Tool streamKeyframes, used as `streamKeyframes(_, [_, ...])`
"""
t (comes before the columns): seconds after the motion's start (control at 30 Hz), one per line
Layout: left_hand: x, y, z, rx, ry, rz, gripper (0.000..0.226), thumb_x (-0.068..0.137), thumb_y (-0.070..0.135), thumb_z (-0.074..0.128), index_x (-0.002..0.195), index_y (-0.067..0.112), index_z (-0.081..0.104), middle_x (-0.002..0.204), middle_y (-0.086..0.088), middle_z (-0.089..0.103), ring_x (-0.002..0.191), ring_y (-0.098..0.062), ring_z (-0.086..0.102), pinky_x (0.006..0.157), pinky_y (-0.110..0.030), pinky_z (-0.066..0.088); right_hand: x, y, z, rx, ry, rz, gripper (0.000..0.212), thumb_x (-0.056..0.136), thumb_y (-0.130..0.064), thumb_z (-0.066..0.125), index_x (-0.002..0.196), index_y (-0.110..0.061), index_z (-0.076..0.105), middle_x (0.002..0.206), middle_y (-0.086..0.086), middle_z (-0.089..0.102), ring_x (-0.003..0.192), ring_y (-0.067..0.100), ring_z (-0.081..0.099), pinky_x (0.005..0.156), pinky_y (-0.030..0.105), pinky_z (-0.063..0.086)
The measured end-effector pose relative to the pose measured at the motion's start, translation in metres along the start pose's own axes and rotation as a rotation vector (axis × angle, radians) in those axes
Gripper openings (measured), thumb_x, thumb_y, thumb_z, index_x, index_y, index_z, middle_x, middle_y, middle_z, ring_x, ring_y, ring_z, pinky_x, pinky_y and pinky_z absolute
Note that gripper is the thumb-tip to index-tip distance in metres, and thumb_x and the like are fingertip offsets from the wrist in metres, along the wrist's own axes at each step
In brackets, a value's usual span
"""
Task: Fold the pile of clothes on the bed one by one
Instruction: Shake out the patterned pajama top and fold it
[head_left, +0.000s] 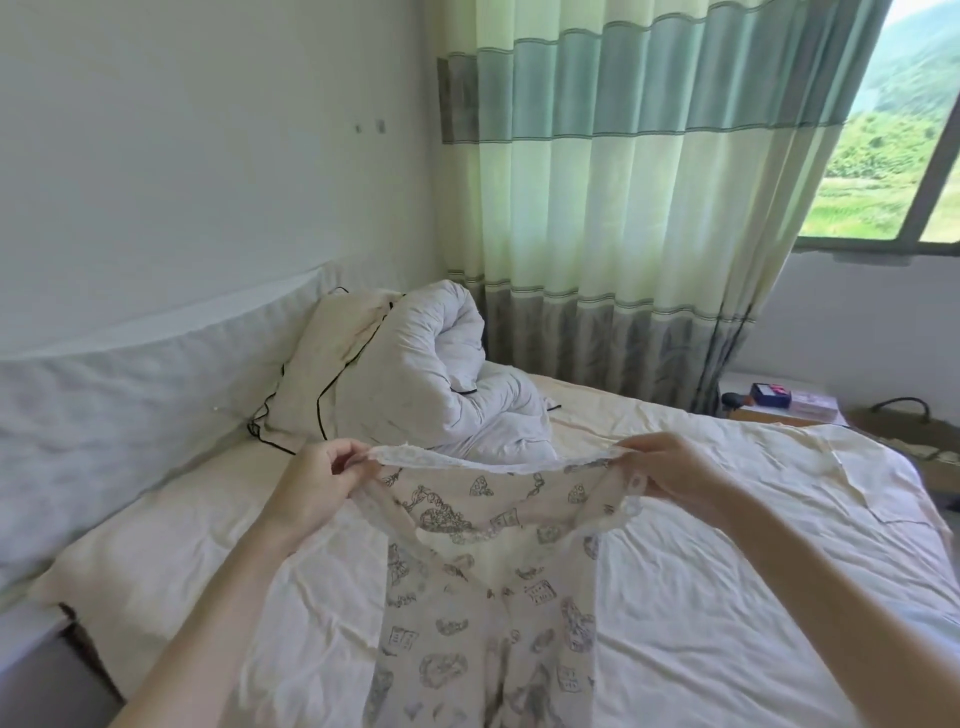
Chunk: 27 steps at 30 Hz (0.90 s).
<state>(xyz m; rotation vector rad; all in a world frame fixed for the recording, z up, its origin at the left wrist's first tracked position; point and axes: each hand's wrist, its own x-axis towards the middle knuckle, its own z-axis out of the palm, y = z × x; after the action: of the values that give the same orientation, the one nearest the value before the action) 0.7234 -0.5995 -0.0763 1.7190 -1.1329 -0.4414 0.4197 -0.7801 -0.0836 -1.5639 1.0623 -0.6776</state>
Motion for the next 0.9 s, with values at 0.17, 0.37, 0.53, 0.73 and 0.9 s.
streamKeyframes(0.17, [0.009,0.005,-0.007,-0.061,-0.036,-0.074,0.014,0.096,0.009,0.051,0.088,0.009,0.063,0.074,0.000,0.061,0.065,-0.012,0.055,0.061,-0.025,0.046,0.003,-0.026,0.014,0.523,-0.113,0.323,0.020,0.096,0.002,0.042,0.088,0.006,0.059,0.072,0.016,0.067,0.064,0.025,0.065,0.055,0.031,0.055])
streamKeyframes(0.37, [0.023,0.015,-0.021,-0.662,-0.209,-0.372,0.020,0.098,0.003,0.039,0.089,0.001,0.056,0.072,-0.014,0.064,0.060,-0.020,0.064,0.062,-0.033,0.053,0.006,-0.056,0.020,0.554,-0.133,0.336,0.023,0.101,-0.007,0.034,0.099,0.003,0.054,0.097,0.017,0.060,0.085,0.029,0.058,0.073,0.041,0.047])
streamKeyframes(0.53, [0.027,0.009,-0.038,-0.558,-0.347,-0.294,0.055,0.079,0.029,0.073,0.123,0.005,0.050,0.109,-0.021,0.064,0.095,-0.033,0.061,0.075,-0.040,0.054,0.006,-0.056,0.021,0.512,-0.131,0.234,0.022,0.099,-0.014,0.046,0.100,0.002,0.061,0.084,0.017,0.066,0.073,0.026,0.063,0.068,0.038,0.055])
streamKeyframes(0.73, [0.032,0.000,-0.049,-0.513,-0.445,-0.090,0.020,0.076,0.005,0.064,0.090,0.018,0.058,0.082,-0.028,0.053,0.082,-0.034,0.055,0.064,-0.039,0.050,0.006,-0.047,0.018,0.480,-0.095,-0.021,0.006,0.087,-0.011,0.061,0.088,-0.008,0.065,0.075,0.010,0.068,0.062,0.018,0.066,0.051,0.028,0.055])
streamKeyframes(0.9, [0.042,-0.005,-0.048,-0.389,-0.320,-0.027,0.042,0.088,-0.008,0.049,0.060,0.016,0.070,0.072,-0.002,0.062,0.078,-0.016,0.053,0.066,-0.021,0.044,0.007,-0.055,0.014,0.478,-0.195,-0.152,0.014,0.087,0.002,0.054,0.083,-0.011,0.056,0.074,0.008,0.056,0.063,0.018,0.055,0.048,0.024,0.048])
